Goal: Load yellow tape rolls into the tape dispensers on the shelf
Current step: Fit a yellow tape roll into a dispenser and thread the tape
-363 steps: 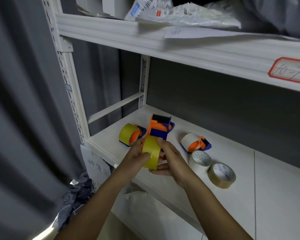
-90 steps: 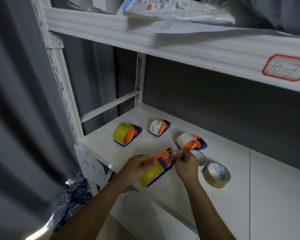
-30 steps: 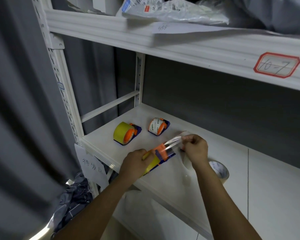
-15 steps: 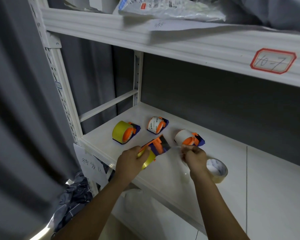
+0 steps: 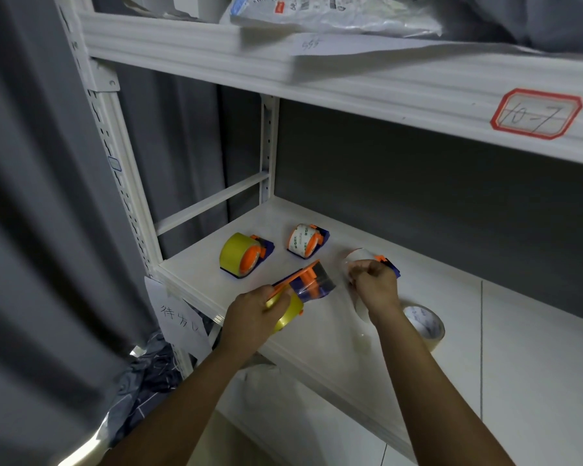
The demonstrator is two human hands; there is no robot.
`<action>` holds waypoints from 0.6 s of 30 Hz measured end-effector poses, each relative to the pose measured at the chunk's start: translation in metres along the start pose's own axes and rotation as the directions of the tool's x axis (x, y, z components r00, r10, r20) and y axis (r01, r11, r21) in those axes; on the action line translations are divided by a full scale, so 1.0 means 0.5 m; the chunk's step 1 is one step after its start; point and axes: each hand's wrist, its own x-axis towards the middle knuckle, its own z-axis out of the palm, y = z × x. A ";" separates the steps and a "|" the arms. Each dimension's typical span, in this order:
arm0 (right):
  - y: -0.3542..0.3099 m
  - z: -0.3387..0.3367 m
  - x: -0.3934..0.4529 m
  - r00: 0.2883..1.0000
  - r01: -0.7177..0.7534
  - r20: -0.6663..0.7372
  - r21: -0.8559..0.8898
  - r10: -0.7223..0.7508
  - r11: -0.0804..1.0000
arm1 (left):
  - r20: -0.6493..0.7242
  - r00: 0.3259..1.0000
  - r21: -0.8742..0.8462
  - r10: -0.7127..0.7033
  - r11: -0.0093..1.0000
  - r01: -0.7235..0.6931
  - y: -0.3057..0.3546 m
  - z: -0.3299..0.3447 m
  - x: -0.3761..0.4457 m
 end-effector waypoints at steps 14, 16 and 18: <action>0.004 0.025 0.005 0.999 0.028 -0.027 0.029 -0.027 0.999 | -0.068 0.996 -0.137 -0.054 0.990 0.044 0.005 -0.012 0.014; 0.007 0.029 0.007 0.999 0.028 -0.031 0.036 -0.027 0.999 | -0.078 0.995 -0.143 -0.055 0.989 0.044 0.005 -0.012 0.014; 0.011 0.030 0.008 0.999 0.019 -0.028 0.052 -0.018 0.998 | -0.081 0.995 -0.141 -0.058 0.989 0.046 0.005 -0.013 0.014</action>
